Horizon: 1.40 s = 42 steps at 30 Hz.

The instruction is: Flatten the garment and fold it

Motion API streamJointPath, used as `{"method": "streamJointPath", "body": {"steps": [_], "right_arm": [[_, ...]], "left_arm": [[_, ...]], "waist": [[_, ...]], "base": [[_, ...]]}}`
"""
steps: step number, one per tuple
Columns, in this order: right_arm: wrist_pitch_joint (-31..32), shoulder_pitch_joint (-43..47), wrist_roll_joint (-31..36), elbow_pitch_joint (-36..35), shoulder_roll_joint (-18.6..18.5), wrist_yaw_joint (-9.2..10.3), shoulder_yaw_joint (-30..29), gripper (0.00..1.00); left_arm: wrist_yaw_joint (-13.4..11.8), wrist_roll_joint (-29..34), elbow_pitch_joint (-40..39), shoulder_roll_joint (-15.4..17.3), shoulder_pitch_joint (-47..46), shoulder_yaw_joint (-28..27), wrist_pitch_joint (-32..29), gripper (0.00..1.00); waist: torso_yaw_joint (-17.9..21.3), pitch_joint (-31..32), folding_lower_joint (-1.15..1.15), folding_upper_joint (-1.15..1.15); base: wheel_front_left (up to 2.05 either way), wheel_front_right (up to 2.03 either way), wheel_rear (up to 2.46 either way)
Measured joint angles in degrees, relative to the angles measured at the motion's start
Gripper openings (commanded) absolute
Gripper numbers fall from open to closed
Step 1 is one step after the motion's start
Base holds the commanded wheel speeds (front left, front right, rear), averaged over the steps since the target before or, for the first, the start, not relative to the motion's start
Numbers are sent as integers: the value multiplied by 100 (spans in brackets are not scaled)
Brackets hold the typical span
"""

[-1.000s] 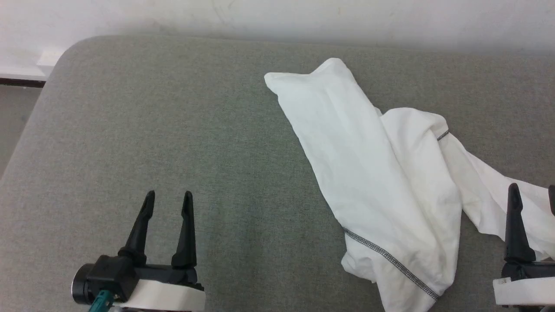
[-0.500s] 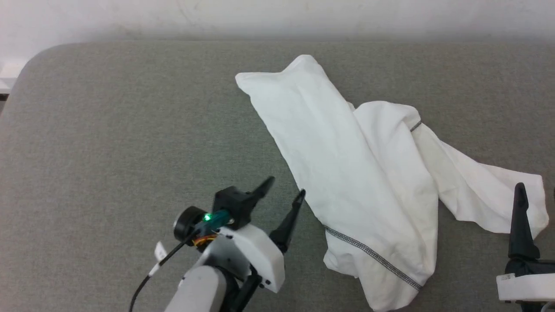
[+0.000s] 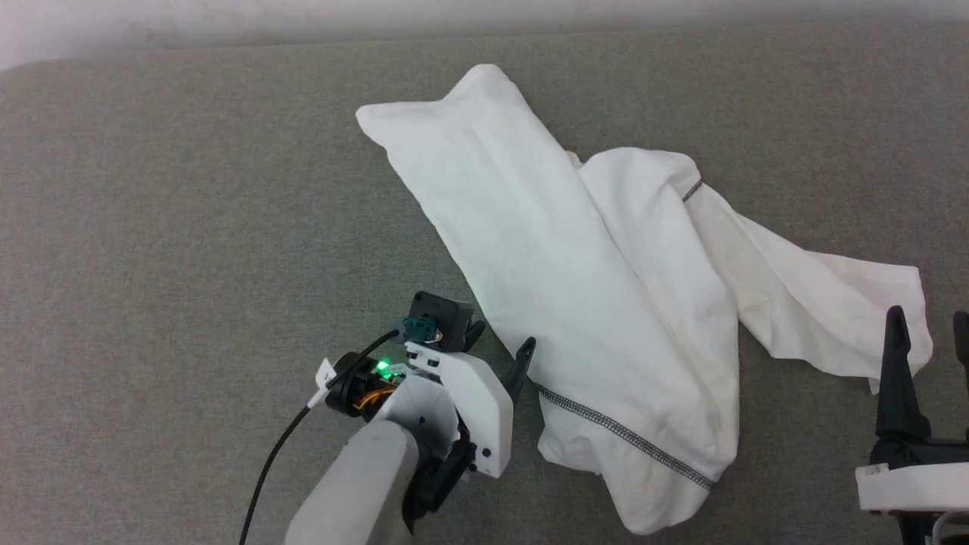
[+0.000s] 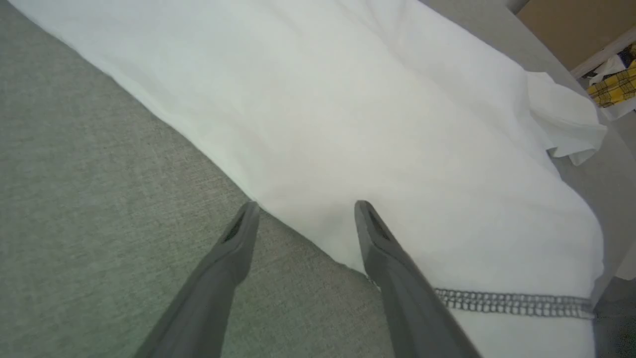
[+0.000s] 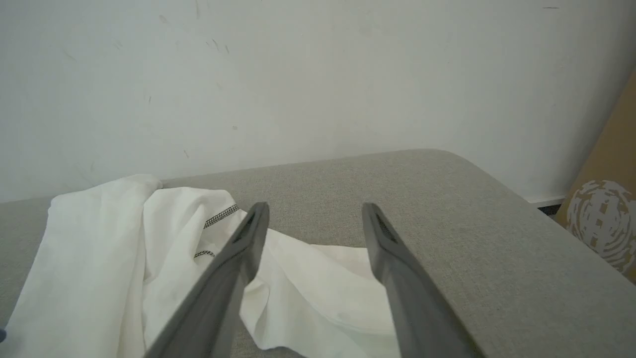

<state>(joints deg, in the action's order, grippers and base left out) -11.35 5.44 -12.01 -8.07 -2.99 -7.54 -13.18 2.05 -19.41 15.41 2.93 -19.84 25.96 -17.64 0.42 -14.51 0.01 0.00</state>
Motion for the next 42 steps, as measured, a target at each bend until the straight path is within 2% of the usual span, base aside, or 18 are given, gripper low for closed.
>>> {"method": "streamJointPath", "body": {"steps": [4,7,8,9,10,18,22,25,30,33,35,38,40,42], "right_arm": [[-35,-101,-16,13,-1,0,48,100],[-52,-186,-16,26,0,0,71,100],[-59,-208,-16,31,-1,0,69,100],[-81,-226,-16,41,-1,0,68,100],[-85,-244,-16,53,0,0,66,100],[-87,-270,-14,182,0,0,24,100],[-85,-265,-13,226,0,0,18,100],[-78,-235,-13,233,-1,0,-21,100],[-51,-116,-9,224,1,0,-73,100],[-14,-41,-7,199,0,0,-112,100],[24,-32,-7,191,0,0,-105,100],[74,-33,-4,155,0,0,-77,100],[82,-35,10,138,0,0,-55,100],[125,-36,21,126,-1,0,-27,100]], "left_arm": [[-246,-25,328,0,-152,44,-147,100],[-337,-19,441,-16,-347,69,-211,100],[-343,-21,460,-22,-401,82,-215,86],[-343,-40,466,-23,-438,101,-194,27],[-341,-97,469,-21,-466,121,-165,0],[-331,-844,524,-12,-458,308,160,0],[-573,-1157,270,54,-102,-115,516,0],[-804,-1277,-175,471,196,-638,683,0],[-1233,-1351,-1057,1558,845,-1636,639,0],[-1454,-1265,-1597,2070,1079,-1938,425,0],[-1518,-1200,-1941,2264,1103,-1967,246,0],[-1512,-1098,-2329,2267,1007,-1686,9,0],[-1412,-1089,-2485,2051,774,-1326,-101,0],[-1310,-1072,-2514,1696,457,-905,-137,0]], "waist": [[89,-163,0,0],[145,-286,0,0],[160,-324,0,0],[173,-359,0,0],[184,-389,0,0],[113,-312,1,0],[21,-126,0,0],[-74,8,0,0],[-232,216,-1,0],[-326,311,-1,0],[-384,363,-1,0],[-449,419,-2,0],[-483,436,-1,0],[-501,447,-1,0]], "base": [[0,0,0],[0,0,0],[0,0,0],[0,0,0],[0,0,0],[0,0,0],[0,0,0],[0,0,0],[0,0,0],[0,0,0],[0,0,0],[0,0,0],[0,0,0],[0,0,0]]}}
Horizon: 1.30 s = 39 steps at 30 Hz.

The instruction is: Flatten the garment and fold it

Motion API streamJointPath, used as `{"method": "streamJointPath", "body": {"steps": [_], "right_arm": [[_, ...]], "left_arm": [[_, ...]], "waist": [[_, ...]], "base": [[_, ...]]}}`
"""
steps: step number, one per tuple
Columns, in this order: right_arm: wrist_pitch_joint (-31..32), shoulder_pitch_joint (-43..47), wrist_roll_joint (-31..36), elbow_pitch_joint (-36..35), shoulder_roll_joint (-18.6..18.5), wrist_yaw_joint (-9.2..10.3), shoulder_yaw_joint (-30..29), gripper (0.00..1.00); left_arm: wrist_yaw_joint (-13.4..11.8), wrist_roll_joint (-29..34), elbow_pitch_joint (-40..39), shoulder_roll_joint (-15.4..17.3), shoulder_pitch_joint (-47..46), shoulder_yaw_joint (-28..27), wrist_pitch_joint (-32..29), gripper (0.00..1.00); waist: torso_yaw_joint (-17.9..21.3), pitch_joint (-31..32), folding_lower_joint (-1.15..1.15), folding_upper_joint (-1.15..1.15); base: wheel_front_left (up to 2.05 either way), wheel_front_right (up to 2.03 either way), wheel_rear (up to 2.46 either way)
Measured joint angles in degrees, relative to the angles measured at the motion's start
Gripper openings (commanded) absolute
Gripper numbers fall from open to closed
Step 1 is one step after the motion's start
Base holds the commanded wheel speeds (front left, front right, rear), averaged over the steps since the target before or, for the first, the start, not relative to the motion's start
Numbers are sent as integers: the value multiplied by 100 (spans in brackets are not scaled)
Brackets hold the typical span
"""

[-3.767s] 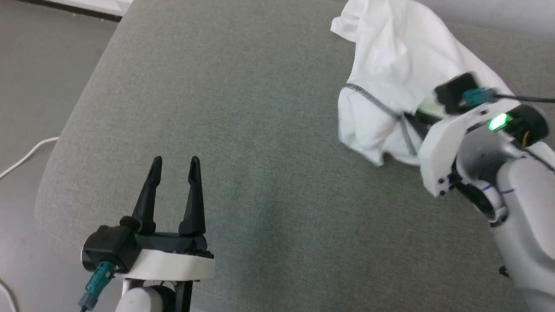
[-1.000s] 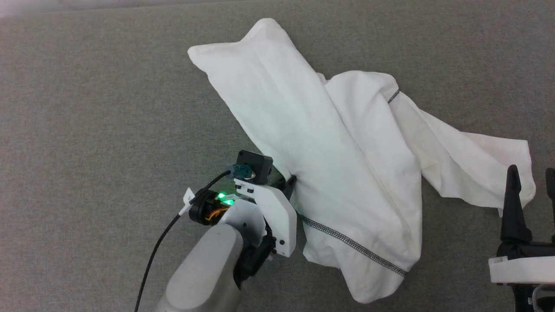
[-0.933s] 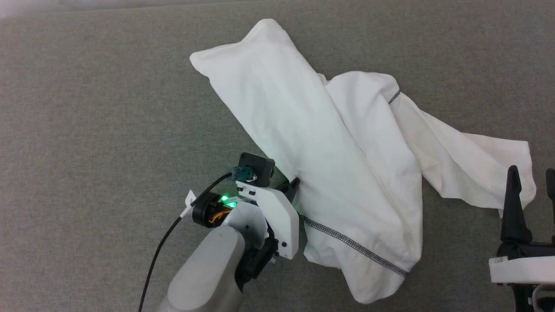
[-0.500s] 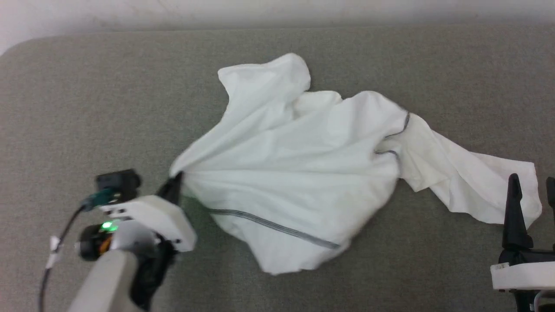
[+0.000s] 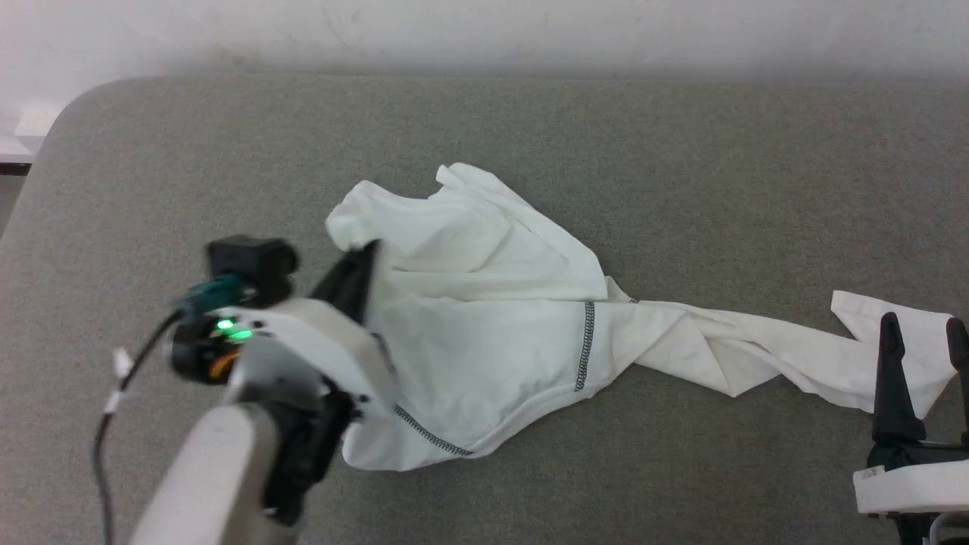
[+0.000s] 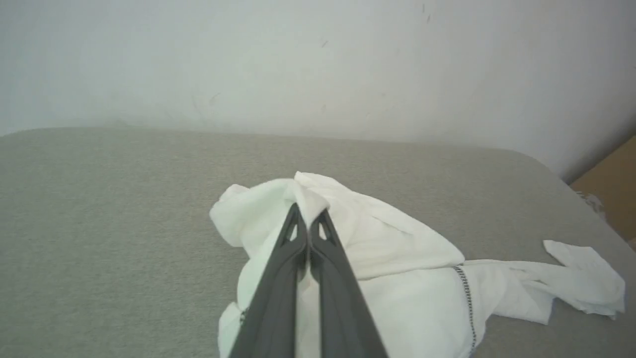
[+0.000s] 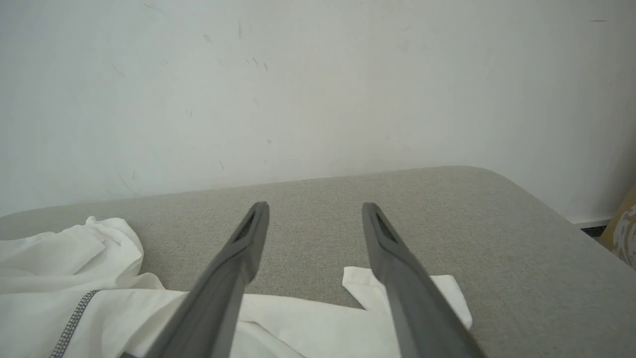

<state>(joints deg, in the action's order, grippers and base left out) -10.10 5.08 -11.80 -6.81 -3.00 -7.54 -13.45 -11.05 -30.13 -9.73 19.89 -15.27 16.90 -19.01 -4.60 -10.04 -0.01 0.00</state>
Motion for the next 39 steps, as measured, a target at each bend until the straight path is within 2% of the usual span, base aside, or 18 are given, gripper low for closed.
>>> {"method": "streamJointPath", "body": {"steps": [6,10,11,12,14,19,23,26,30,33,36,39], "right_arm": [[60,-8,27,-43,2,0,89,100],[83,-19,25,-11,2,0,197,100],[82,-30,23,5,3,0,213,100],[80,-43,22,25,2,0,215,100],[74,-49,16,62,1,0,205,100],[43,-68,15,162,0,0,137,100],[41,-81,15,189,2,0,123,100],[42,-82,15,194,1,0,113,100],[48,-81,11,200,2,0,116,100],[57,-81,5,197,2,0,127,100],[91,-82,7,177,3,0,135,100],[138,-97,10,147,2,0,136,100]], "left_arm": [[349,114,780,-1246,-780,1243,25,0],[447,266,1645,-1558,-994,1773,215,0],[471,315,1844,-1572,-1013,1890,276,4],[501,300,2017,-1595,-1015,1996,330,30],[553,248,2253,-1633,-1015,2158,457,100],[553,-58,2442,-1678,-1018,2243,783,100],[553,-199,2169,-1603,-1049,2053,931,100],[530,-205,1735,-1223,-1069,1781,959,100],[392,-44,1312,-336,-1029,1516,732,100],[405,-23,1220,188,-783,1495,381,100],[609,-133,1160,411,-502,1605,87,100],[695,-346,1049,409,-314,1655,-75,100]], "waist": [[61,-39,1,0],[176,-97,1,0],[209,-114,1,0],[239,-134,1,0],[278,-183,1,0],[248,-254,1,0],[120,-230,1,0],[6,-200,1,0],[-139,-161,1,0],[-217,-151,0,0],[-255,-173,0,0],[-256,-209,1,0]], "base": [[0,0,0],[0,0,0],[0,0,0],[0,0,0],[0,0,0],[0,0,0],[0,0,0],[0,0,0],[0,0,0],[0,0,0],[0,0,0],[0,0,0]]}}
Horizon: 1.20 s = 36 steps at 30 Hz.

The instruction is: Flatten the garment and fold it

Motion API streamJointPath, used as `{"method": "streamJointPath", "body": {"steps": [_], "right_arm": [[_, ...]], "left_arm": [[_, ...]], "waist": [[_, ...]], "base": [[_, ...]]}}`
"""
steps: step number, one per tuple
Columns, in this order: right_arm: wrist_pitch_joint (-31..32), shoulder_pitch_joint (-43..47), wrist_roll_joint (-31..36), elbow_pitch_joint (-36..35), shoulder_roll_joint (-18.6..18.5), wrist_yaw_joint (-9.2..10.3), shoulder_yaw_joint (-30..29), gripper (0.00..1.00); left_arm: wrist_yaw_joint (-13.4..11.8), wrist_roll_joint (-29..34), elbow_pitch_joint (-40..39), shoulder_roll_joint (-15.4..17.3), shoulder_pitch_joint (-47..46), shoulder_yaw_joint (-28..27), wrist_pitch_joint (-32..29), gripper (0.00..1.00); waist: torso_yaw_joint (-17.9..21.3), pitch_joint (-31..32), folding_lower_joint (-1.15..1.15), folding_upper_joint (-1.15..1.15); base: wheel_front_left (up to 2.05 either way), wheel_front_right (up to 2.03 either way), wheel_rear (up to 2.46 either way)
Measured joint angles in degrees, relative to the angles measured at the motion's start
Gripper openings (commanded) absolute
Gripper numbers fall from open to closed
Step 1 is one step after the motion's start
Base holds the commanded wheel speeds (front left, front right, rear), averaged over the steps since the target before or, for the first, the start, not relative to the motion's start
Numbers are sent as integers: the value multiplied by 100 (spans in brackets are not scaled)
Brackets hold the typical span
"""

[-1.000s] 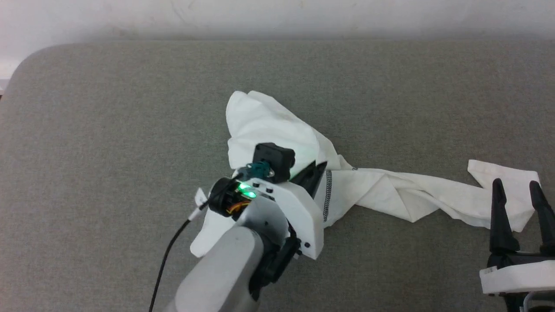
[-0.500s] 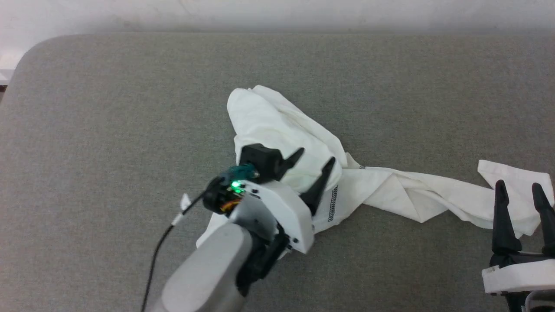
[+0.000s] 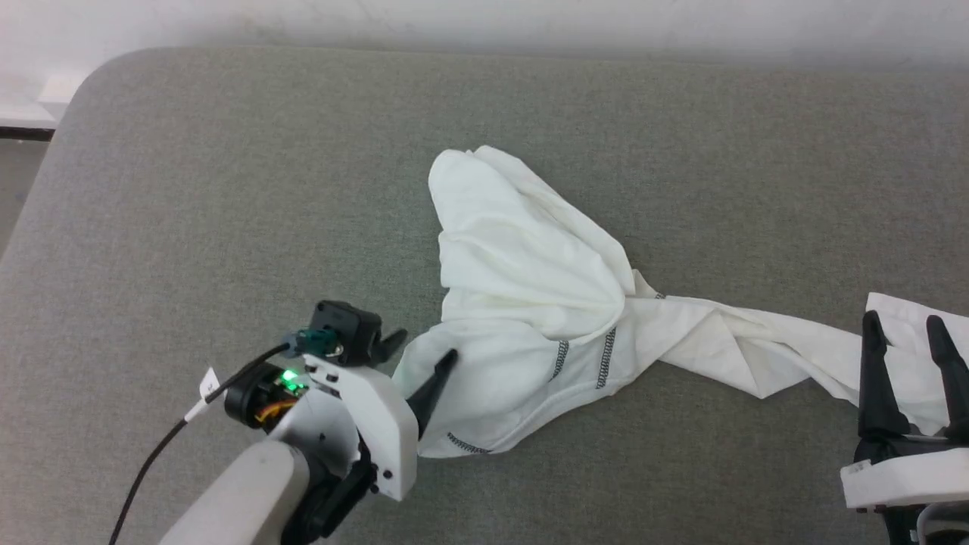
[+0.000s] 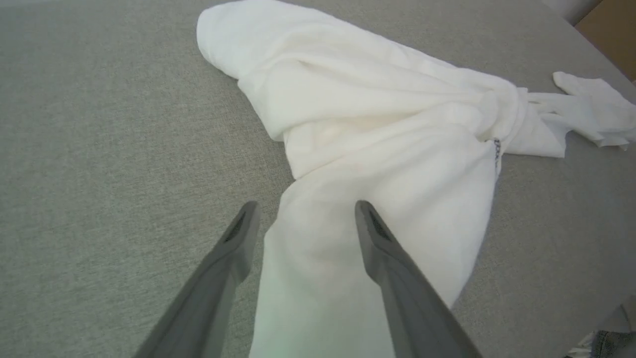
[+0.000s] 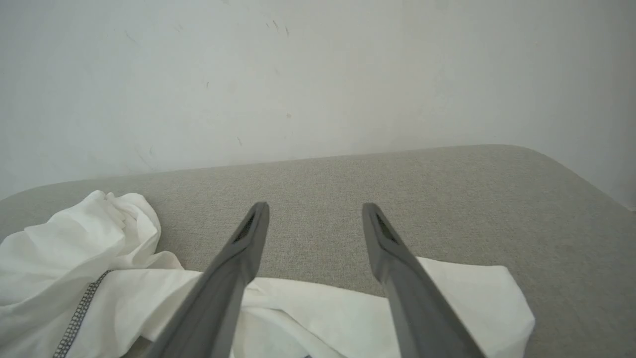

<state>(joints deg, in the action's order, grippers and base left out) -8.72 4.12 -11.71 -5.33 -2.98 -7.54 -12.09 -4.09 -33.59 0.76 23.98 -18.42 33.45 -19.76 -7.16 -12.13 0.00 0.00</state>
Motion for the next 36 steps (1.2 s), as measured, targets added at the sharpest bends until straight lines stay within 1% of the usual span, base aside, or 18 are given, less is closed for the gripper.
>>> {"method": "streamJointPath", "body": {"steps": [2,7,8,9,10,15,18,21,23,25,27,29,31,34,36], "right_arm": [[13,-21,16,-32,0,0,-14,100],[62,-27,23,-92,0,0,-25,100],[62,-29,23,-97,0,0,-24,100],[62,-30,23,-100,0,0,-23,100],[62,-30,23,-100,-1,0,-21,100],[60,-31,23,-89,-1,0,-23,100],[58,-31,22,-59,0,0,-24,100],[54,-29,20,-27,0,0,-34,100],[54,-28,14,2,0,0,-30,100],[52,-27,13,30,0,0,-27,100],[44,-24,11,53,0,0,-30,100],[37,-16,5,62,-1,0,-29,100],[35,-3,5,63,-1,0,-29,100],[9,23,4,77,-1,0,-31,100],[9,40,5,81,0,0,-30,100]], "left_arm": [[21,-132,-82,-11,73,22,-51,100],[51,-158,-90,-9,95,70,-89,100],[51,-159,-77,-14,96,78,-81,95],[51,-154,-70,-19,96,79,-44,38],[51,-153,-68,-31,96,73,13,0],[43,-157,-131,-98,95,7,230,0],[-41,-165,-252,-119,94,-132,420,0],[-191,-198,-519,-181,95,-328,645,0],[-366,-213,-776,-209,105,-546,854,0],[-606,-233,-1087,-225,191,-846,1098,0],[-915,-227,-1358,-216,386,-1192,1368,0],[-1265,-187,-1563,-202,653,-1561,1630,0],[-1669,-214,-1688,-259,1006,-2000,1924,0],[-2212,-182,-1564,-283,1642,-2547,2231,0],[-2421,-172,-1252,-265,2063,-2774,2335,0]], "waist": [[2,-24,0,0],[8,-76,0,0],[12,-83,0,0],[15,-87,0,0],[16,-88,0,0],[7,-66,0,0],[-7,-33,0,0],[-29,26,0,0],[-44,74,0,0],[-56,123,0,0],[-67,167,0,0],[-82,199,0,0],[-97,216,0,0],[-106,223,0,0],[-115,220,0,0]], "base": [[0,0,0],[0,0,0],[0,0,0],[0,0,0],[0,0,0],[0,0,0],[0,0,0],[0,0,0],[0,0,0],[0,0,0],[0,0,0],[0,0,0],[0,0,0],[0,0,0],[0,0,0]]}}
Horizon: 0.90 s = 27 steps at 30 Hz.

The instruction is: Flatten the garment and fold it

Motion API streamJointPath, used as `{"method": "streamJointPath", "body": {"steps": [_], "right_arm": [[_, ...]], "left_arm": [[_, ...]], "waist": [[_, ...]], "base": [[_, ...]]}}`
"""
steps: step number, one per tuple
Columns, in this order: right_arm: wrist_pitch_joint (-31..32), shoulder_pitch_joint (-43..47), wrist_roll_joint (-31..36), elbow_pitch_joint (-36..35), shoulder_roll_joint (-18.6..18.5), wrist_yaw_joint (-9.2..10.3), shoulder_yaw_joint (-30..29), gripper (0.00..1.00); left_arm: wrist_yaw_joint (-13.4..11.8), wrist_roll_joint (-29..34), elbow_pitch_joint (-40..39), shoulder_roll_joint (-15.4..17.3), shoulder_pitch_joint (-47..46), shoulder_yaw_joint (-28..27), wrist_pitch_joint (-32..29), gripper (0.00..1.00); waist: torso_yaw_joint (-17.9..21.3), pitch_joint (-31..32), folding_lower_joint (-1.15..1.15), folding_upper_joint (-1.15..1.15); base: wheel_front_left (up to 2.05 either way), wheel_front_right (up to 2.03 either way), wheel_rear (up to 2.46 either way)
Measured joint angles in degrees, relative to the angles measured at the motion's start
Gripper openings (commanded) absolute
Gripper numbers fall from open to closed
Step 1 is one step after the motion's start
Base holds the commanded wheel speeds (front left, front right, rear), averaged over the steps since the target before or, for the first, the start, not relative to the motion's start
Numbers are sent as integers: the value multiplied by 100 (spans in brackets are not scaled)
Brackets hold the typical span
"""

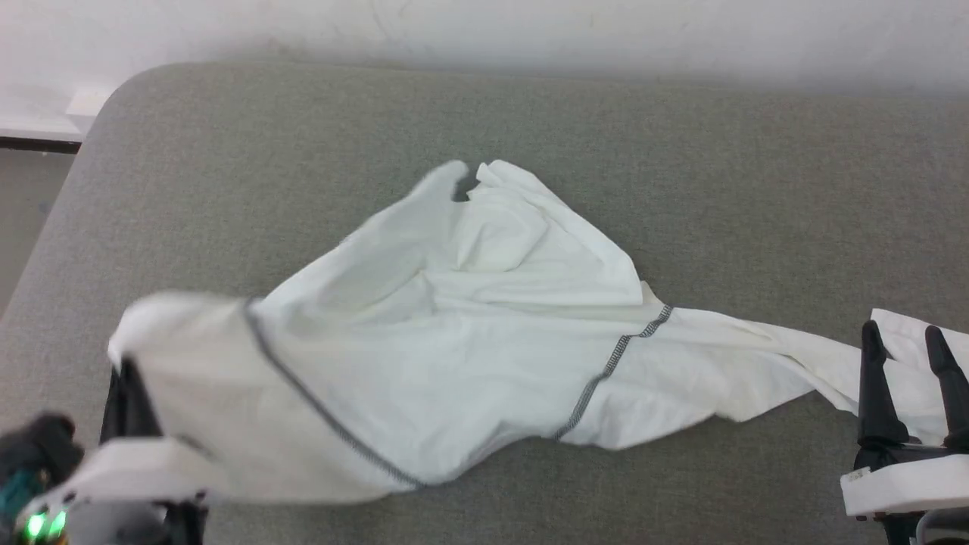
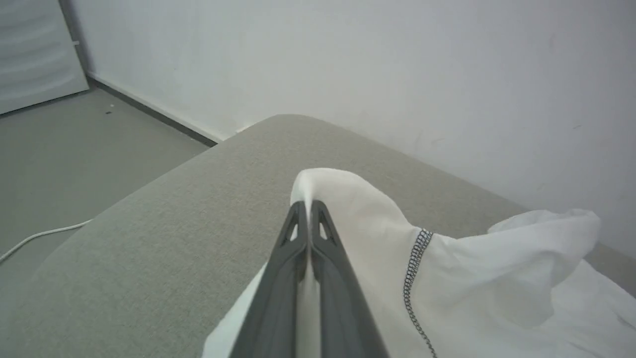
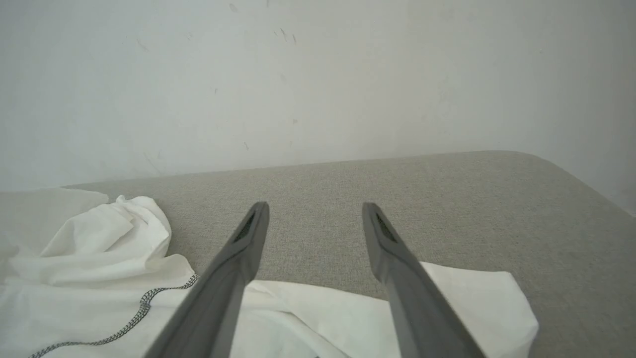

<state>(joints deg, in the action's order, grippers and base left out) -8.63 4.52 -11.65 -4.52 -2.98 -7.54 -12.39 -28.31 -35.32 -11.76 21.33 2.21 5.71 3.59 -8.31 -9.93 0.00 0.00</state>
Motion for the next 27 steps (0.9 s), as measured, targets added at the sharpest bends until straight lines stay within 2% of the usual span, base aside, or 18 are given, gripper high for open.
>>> {"method": "streamJointPath", "body": {"steps": [3,5,6,7,13,19,23,27], "right_arm": [[1,20,0,8,0,0,3,100],[3,29,0,5,0,0,2,100],[7,31,1,2,-1,0,7,100],[21,31,2,-2,0,0,10,100],[63,34,9,-9,-1,0,27,100],[103,53,8,-25,0,0,31,100],[102,55,0,-26,0,0,48,100],[103,40,0,-30,1,0,130,100]], "left_arm": [[-163,41,587,15,419,-121,62,0],[-159,32,1012,9,531,-103,53,0],[-126,16,1210,-4,540,-78,55,14],[-89,-31,1363,-48,535,-67,75,100],[103,-140,1814,-230,292,-16,286,100],[152,361,1138,179,-153,224,397,100],[472,684,635,341,-730,837,44,100],[946,993,713,293,-1525,1636,-460,100]], "waist": [[-30,5,0,0],[-54,11,0,0],[-68,15,0,0],[-81,20,0,0],[-137,88,0,0],[-154,122,0,0],[-159,76,0,0],[-147,-25,0,0]], "base": [[0,0,0],[0,0,0],[0,0,0],[0,0,0],[0,0,0],[0,0,0],[0,0,0],[0,0,0]]}}
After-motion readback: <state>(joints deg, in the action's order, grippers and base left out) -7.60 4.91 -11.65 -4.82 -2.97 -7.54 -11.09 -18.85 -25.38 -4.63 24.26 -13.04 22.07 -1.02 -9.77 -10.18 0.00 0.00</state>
